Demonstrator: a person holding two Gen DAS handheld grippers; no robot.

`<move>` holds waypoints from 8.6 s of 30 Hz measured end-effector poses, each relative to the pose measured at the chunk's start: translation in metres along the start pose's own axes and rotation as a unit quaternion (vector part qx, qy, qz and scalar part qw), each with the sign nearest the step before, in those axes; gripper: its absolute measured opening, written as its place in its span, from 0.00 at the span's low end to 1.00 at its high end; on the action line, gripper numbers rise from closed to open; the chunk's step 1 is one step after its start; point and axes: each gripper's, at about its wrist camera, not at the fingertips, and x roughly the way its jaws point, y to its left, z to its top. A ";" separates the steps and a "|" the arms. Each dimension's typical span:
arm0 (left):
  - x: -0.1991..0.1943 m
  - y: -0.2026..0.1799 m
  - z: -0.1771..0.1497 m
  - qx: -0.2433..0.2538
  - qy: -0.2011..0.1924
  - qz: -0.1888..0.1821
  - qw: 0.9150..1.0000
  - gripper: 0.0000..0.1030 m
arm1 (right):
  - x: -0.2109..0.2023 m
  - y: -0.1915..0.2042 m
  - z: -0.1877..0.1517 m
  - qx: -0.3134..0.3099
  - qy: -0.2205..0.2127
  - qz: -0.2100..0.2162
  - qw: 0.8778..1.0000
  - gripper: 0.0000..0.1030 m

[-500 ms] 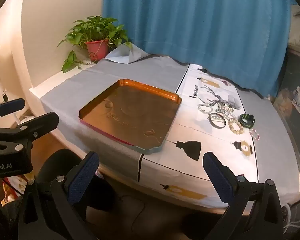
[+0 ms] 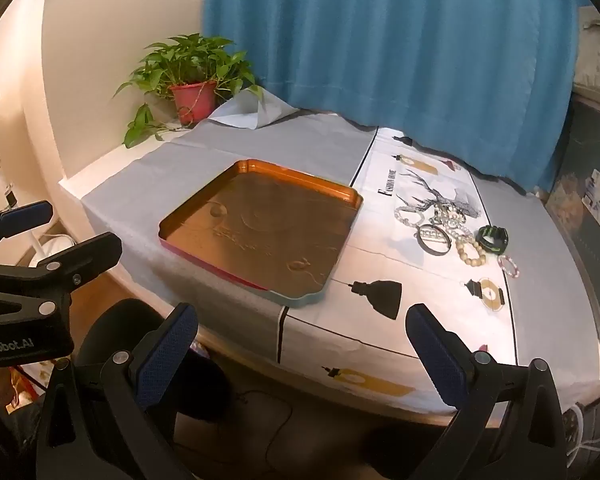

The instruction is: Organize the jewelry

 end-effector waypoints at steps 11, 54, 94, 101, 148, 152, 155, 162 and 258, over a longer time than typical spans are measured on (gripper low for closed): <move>-0.002 -0.002 -0.003 0.002 0.003 -0.001 1.000 1.00 | -0.003 0.002 -0.001 0.002 0.000 -0.001 1.000 1.00; -0.003 -0.001 -0.005 0.004 0.004 0.001 1.000 1.00 | -0.004 0.002 0.000 0.004 -0.002 -0.001 1.000 1.00; 0.021 -0.044 0.010 0.065 0.031 -0.042 0.997 1.00 | 0.015 -0.097 -0.031 0.102 0.030 -0.062 0.992 1.00; 0.069 -0.118 0.042 0.119 0.074 -0.108 0.984 1.00 | 0.034 -0.212 -0.047 0.179 0.033 -0.139 0.973 1.00; 0.309 -0.310 0.096 0.165 0.238 -0.125 0.949 0.98 | 0.202 -0.406 -0.009 0.250 0.071 -0.092 0.961 1.00; 0.311 -0.314 0.096 0.172 0.240 -0.120 0.948 0.98 | 0.216 -0.407 -0.010 0.219 0.111 -0.138 0.959 1.00; 0.308 -0.315 0.099 0.178 0.231 -0.126 0.948 0.82 | 0.216 -0.406 -0.011 0.215 0.104 -0.141 0.961 0.99; 0.289 -0.307 0.097 0.174 0.232 -0.158 0.944 0.57 | 0.203 -0.370 0.002 0.121 0.097 -0.122 0.980 0.06; 0.143 0.016 0.080 0.005 0.055 -0.097 0.994 0.57 | 0.128 -0.033 0.077 0.065 0.056 0.064 0.994 0.07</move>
